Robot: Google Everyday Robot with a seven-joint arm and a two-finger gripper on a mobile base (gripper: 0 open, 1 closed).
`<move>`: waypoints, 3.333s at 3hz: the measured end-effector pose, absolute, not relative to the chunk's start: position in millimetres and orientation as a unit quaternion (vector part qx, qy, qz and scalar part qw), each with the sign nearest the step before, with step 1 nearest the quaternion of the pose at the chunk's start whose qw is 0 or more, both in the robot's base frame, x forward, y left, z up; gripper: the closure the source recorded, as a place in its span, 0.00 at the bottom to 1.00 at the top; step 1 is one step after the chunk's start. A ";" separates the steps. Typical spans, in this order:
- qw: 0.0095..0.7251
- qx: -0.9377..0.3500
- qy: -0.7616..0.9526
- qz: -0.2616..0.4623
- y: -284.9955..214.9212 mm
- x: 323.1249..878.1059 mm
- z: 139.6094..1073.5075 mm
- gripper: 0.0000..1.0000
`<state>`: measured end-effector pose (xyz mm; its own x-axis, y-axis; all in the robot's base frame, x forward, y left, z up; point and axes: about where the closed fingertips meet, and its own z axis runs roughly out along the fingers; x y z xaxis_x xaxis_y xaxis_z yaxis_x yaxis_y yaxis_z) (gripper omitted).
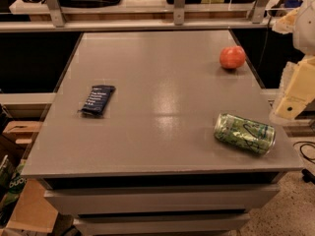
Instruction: Move apple near rxbar blueberry
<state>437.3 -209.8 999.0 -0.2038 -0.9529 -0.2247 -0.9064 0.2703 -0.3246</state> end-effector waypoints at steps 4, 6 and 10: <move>0.204 -0.592 0.779 -0.038 -187.6 537.8 946.3 0.00; 0.212 -0.593 0.776 -0.040 -185.8 545.1 946.5 0.00; 0.254 -0.558 0.788 -0.051 -201.3 631.0 913.7 0.00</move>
Offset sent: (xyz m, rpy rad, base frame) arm 0.0441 0.0108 -0.0226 0.0748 0.0134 -0.0909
